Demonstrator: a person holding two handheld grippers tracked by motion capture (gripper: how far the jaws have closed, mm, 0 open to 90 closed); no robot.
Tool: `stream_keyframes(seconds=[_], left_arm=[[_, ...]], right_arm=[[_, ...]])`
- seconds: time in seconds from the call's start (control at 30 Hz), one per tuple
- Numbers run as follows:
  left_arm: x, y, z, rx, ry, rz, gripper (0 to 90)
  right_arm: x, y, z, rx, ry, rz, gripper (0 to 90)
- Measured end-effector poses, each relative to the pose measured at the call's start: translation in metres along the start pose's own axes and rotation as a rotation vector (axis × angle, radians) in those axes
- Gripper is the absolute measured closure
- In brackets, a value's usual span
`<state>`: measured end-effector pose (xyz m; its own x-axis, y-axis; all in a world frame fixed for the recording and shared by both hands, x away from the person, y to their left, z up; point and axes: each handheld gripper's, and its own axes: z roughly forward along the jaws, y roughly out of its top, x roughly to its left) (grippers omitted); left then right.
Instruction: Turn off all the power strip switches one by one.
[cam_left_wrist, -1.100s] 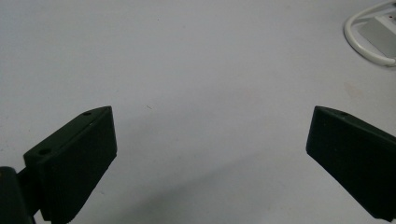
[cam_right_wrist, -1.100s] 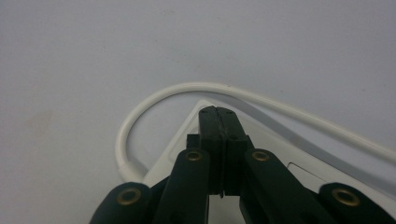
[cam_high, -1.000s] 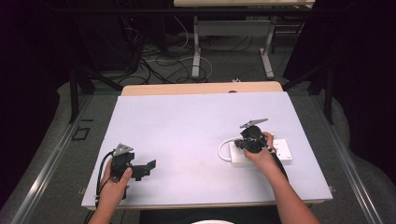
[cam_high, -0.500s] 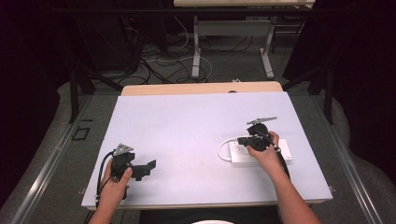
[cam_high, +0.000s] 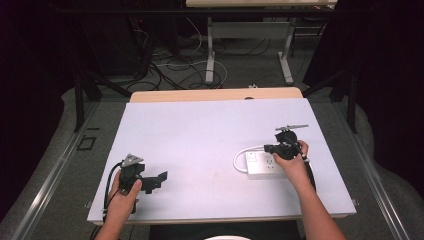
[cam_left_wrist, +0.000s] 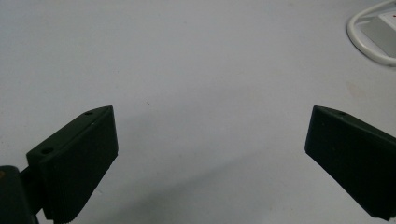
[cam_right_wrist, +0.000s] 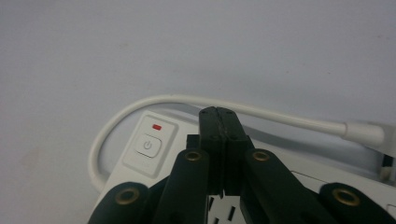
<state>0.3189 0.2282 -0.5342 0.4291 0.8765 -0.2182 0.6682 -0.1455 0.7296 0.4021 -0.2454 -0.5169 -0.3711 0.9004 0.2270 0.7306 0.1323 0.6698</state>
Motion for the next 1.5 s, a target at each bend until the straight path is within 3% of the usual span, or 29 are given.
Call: stream_keyframes(seconds=[0.33,1.3,1.5], left_arm=[[0.000,0.000,0.000,0.001,-0.001,0.001,2.9],[0.001,-0.001,0.000,0.002,0.001,-0.005,3.0],[0.000,-0.001,0.000,0.001,-0.001,-0.004,3.1]], right_arm=[[-0.008,-0.004,-0.003,0.028,-0.046,0.038,90.0],[-0.012,-0.008,-0.002,0.043,-0.070,0.040,90.0],[-0.010,-0.009,0.000,0.059,-0.106,0.016,90.0]])
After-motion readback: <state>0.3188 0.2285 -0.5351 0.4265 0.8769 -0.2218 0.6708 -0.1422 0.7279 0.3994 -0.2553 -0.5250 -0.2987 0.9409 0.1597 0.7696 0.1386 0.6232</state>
